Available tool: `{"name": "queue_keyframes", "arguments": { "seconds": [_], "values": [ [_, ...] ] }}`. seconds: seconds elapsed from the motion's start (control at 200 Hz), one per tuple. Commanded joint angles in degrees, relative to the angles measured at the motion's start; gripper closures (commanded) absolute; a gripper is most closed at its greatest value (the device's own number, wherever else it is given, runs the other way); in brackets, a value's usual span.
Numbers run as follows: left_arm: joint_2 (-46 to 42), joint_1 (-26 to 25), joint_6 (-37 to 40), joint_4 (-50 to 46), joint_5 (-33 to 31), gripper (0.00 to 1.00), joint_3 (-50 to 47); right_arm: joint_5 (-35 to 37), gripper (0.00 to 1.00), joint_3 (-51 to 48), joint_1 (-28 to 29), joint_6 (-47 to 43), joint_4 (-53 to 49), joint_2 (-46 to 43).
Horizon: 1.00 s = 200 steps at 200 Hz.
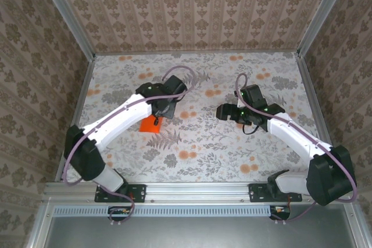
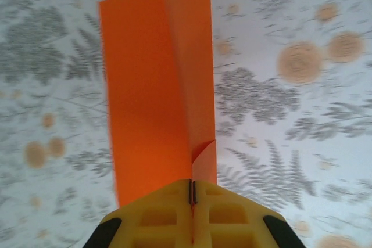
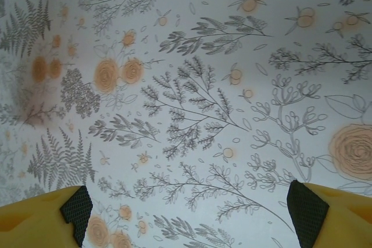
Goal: Fold a paper plane with a square sheet of paper (pick it up from the middle)
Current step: Turn over the paper at the center of the table.
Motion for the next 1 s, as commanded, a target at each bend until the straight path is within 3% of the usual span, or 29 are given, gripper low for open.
{"name": "queue_keyframes", "arguments": {
  "seconds": [0.0,0.32,0.745,0.935,0.995],
  "values": [
    [5.44,-1.55,-1.1,-9.48,-12.08,0.98,3.02,3.66,0.09,-0.82,-0.64,-0.4,-2.62,-1.61],
    [24.23,-6.76,-5.33,-11.09,-15.86,0.96,9.95,4.42,0.08,-2.71,-2.59,0.17,-3.21,-2.08],
    [28.73,-9.75,-4.97,4.01,0.44,0.91,6.38,5.23,0.09,-3.7,-7.47,0.9,-5.67,-2.21],
    [28.21,-9.78,-4.38,7.84,5.44,0.85,5.75,4.19,0.09,-3.64,-8.19,1.33,-5.19,-1.18],
    [27.99,-9.71,-3.88,8.77,7.2,0.79,5.82,3.52,0.09,-3.65,-8.21,1.33,-4.81,-0.84]
  ]
}}
